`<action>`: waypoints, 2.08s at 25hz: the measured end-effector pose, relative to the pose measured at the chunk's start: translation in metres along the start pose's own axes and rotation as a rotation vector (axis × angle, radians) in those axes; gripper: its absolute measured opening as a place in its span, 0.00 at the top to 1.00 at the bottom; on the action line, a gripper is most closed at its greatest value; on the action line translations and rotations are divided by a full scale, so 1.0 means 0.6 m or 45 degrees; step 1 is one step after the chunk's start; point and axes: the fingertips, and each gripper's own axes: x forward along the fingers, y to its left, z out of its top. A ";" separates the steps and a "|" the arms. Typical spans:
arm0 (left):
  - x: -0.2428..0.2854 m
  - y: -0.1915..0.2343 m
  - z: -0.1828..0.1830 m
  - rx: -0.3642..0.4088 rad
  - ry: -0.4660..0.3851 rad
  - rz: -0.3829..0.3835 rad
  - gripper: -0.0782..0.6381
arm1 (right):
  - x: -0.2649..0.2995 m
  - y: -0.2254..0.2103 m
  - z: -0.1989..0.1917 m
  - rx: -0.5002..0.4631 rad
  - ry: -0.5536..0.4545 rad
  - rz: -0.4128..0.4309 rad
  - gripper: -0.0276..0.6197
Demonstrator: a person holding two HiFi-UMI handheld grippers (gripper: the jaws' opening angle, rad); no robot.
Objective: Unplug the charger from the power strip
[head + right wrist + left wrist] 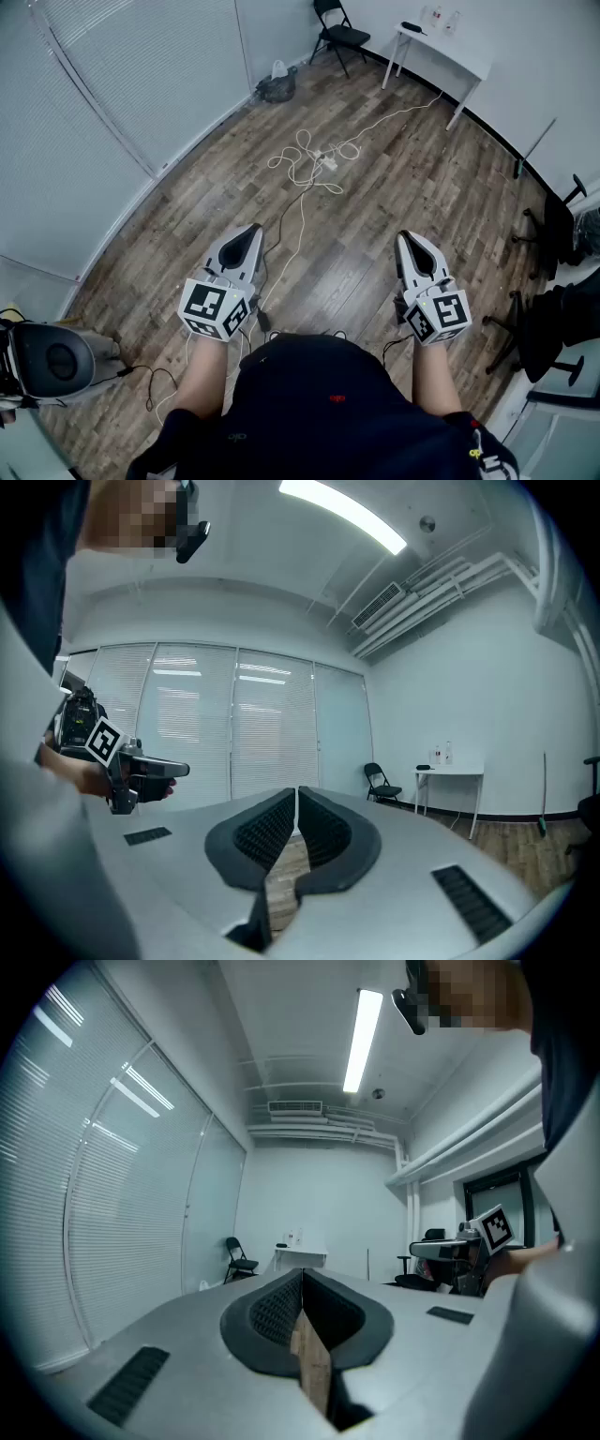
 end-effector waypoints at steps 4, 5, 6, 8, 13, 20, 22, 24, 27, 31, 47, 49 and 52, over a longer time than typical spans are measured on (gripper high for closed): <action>-0.008 -0.003 -0.002 0.004 0.008 0.008 0.86 | -0.002 0.006 -0.001 -0.005 0.015 0.004 0.91; -0.009 -0.004 -0.002 0.006 0.009 0.006 0.86 | -0.002 0.008 -0.001 -0.008 0.020 0.003 0.91; -0.010 -0.004 -0.003 0.007 0.009 0.004 0.86 | -0.001 0.010 -0.001 -0.011 0.022 0.003 0.91; -0.011 -0.003 -0.005 0.007 0.013 0.000 0.86 | 0.002 0.013 -0.002 -0.011 0.024 0.004 0.91; -0.018 0.001 -0.007 0.003 0.021 -0.005 0.86 | 0.003 0.025 0.001 0.037 -0.017 0.027 0.91; -0.040 0.022 -0.008 -0.001 0.022 -0.039 0.86 | 0.009 0.055 -0.003 0.031 0.027 0.007 0.91; -0.051 0.032 -0.017 -0.012 0.028 -0.042 0.86 | 0.007 0.070 -0.008 0.025 0.045 -0.004 0.91; -0.067 0.043 -0.030 -0.025 0.032 -0.047 0.86 | 0.005 0.088 -0.016 0.022 0.054 -0.013 0.91; -0.089 0.065 -0.054 -0.034 0.049 -0.067 0.86 | 0.004 0.119 -0.034 0.028 0.064 -0.039 0.91; -0.099 0.089 -0.080 -0.036 0.090 -0.099 0.86 | 0.006 0.150 -0.056 0.044 0.088 -0.073 0.91; 0.020 0.103 -0.106 -0.054 0.183 -0.069 0.86 | 0.108 0.048 -0.128 0.169 0.136 -0.009 0.91; 0.065 0.110 -0.115 -0.058 0.212 -0.053 0.86 | 0.134 0.008 -0.126 0.177 0.132 -0.005 0.91; 0.139 0.113 -0.119 -0.062 0.235 -0.034 0.86 | 0.172 -0.065 -0.121 0.182 0.133 0.001 0.91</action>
